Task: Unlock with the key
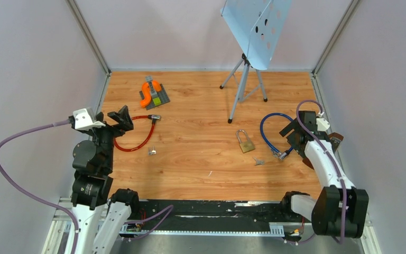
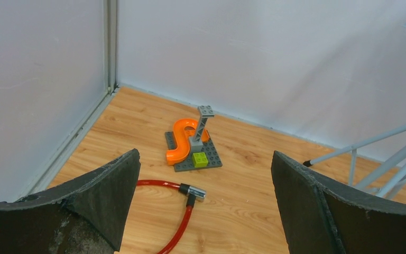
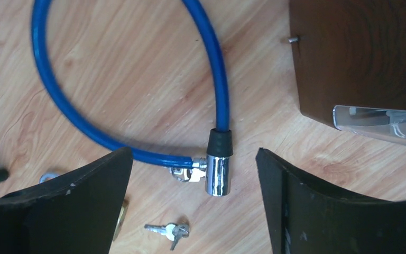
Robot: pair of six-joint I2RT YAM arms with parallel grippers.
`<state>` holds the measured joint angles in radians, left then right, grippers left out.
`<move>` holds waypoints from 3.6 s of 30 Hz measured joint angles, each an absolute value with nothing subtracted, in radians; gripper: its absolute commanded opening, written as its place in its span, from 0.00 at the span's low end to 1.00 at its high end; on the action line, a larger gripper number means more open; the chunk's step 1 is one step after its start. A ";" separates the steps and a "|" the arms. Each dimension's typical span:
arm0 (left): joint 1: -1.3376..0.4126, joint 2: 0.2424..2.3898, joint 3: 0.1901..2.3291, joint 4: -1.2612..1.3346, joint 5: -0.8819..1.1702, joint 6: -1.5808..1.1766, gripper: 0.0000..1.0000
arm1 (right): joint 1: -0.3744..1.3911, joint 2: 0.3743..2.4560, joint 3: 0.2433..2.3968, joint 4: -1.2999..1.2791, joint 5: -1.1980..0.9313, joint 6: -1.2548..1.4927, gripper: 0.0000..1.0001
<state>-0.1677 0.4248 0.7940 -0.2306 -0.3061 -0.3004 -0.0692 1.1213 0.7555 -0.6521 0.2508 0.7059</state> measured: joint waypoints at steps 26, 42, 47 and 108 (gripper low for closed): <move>-0.168 0.413 0.794 -0.251 -0.324 -0.286 1.00 | -0.074 1.405 0.712 -0.576 0.289 0.875 0.28; -0.168 0.472 0.794 -0.251 -0.305 -0.286 1.00 | -0.075 1.072 0.690 -0.558 0.229 0.828 0.00; -0.168 0.501 0.794 -0.251 -0.290 -0.289 1.00 | -0.056 0.936 0.688 -0.527 0.140 0.748 0.00; -0.168 0.506 0.794 -0.265 -0.220 -0.340 1.00 | 0.526 1.408 0.993 -0.373 0.147 0.566 0.82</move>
<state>-0.1677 0.5064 0.7940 -0.2649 -0.2199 -0.3397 0.5262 1.4078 0.9932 -0.3729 0.1467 0.5659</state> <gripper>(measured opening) 0.998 0.825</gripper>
